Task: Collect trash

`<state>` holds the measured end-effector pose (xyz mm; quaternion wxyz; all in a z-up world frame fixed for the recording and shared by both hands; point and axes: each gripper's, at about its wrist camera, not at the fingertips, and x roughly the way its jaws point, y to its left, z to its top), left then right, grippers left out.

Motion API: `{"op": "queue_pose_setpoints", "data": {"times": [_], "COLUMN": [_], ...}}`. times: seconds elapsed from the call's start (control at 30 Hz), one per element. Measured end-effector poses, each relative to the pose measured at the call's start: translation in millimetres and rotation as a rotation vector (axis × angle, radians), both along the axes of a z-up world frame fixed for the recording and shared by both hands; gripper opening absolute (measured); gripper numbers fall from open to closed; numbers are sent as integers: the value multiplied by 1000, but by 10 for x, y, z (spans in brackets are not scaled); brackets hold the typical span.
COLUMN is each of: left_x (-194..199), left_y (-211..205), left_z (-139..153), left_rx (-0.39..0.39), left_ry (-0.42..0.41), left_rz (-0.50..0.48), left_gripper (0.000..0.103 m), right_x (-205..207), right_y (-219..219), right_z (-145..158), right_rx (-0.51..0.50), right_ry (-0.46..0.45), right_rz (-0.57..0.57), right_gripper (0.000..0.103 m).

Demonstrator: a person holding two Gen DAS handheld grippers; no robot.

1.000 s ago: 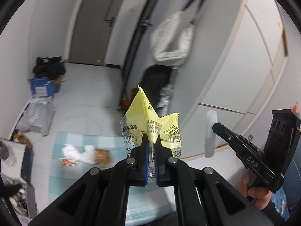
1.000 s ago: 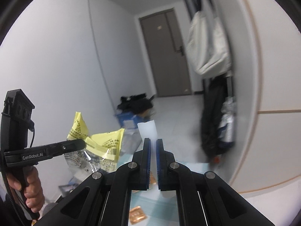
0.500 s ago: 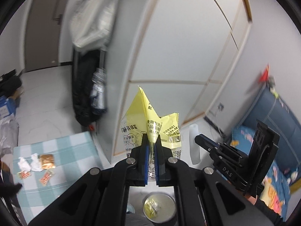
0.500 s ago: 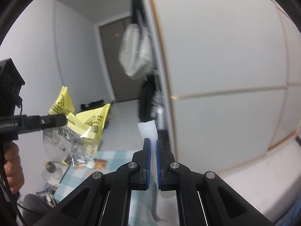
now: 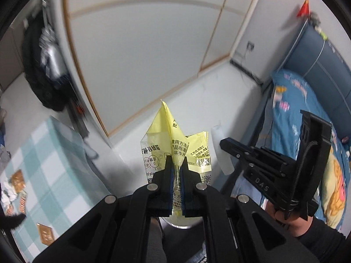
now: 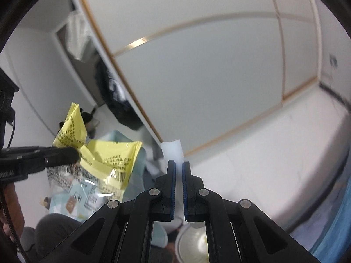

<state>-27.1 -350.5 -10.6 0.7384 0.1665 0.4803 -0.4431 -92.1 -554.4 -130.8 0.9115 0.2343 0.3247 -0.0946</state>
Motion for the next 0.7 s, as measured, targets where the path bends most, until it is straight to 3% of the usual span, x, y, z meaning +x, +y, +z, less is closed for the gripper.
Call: {"op": "queue_pose_setpoints", "data": {"times": [0.17, 0.33, 0.7], "left_x": [-112, -315, -355], "left_y": [-292, -560, -825], "left_z": [-441, -868, -1637], "left_rx": [179, 366, 574], "left_ry": [65, 1, 166], "left_rz": [-48, -136, -181], "left_gripper": [1, 1, 2], "right_x": [-118, -216, -230], "right_y": [-79, -202, -237], "right_z": [-561, -1014, -1685], "right_rx": [118, 226, 335], "right_ry": [107, 191, 320], "right_rz": [-38, -87, -141], "right_gripper": [5, 5, 5]}}
